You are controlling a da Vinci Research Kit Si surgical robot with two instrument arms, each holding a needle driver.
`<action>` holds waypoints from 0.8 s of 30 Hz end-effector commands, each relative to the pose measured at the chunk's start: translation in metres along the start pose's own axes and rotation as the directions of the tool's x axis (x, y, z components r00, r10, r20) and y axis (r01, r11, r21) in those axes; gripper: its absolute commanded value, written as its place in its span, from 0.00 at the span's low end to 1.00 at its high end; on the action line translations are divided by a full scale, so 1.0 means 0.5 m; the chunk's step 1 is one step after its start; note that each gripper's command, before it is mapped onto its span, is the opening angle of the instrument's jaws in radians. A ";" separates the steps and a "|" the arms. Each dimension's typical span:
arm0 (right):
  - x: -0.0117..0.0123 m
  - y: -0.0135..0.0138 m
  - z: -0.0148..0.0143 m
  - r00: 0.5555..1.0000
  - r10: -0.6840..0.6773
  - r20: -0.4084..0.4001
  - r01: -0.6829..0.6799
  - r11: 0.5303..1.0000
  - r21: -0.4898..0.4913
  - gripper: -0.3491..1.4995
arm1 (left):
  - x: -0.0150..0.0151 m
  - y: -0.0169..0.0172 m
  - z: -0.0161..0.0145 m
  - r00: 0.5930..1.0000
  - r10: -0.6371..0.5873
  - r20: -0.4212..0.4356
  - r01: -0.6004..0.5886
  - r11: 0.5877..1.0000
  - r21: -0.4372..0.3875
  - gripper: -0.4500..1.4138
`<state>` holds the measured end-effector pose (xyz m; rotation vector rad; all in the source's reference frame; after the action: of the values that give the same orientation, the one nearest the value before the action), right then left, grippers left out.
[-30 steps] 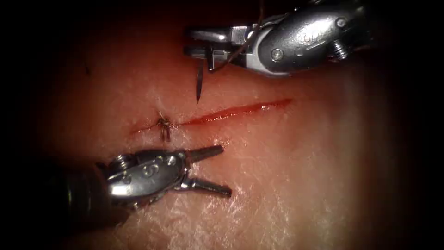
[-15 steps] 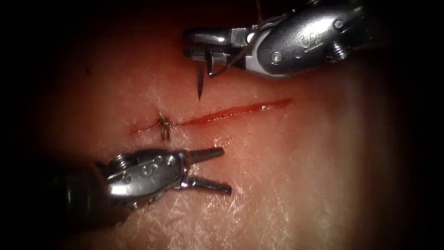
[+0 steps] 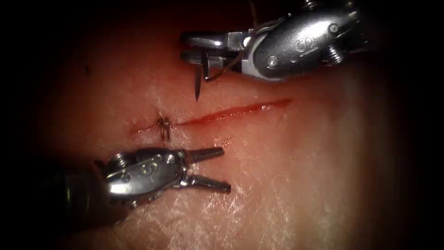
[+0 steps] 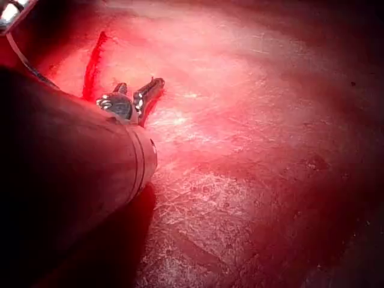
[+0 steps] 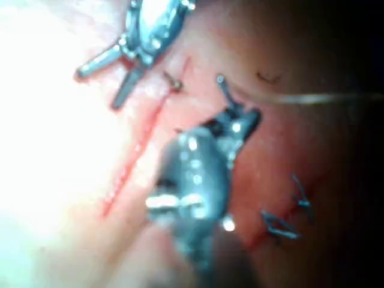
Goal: Wound Closure
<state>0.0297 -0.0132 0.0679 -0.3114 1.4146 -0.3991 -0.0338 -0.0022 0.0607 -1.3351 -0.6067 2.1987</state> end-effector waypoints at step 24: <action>-0.0007 -0.0105 0.0008 0.999 -0.041 -0.025 0.042 0.996 0.078 0.00 | -0.0032 -0.0055 0.0024 0.985 -0.171 0.040 0.169 0.985 0.034 0.37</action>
<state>0.0289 -0.0174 0.0701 -0.2726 1.4124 -0.4900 -0.0331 -0.0010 0.0636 -1.1709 -0.6724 2.0988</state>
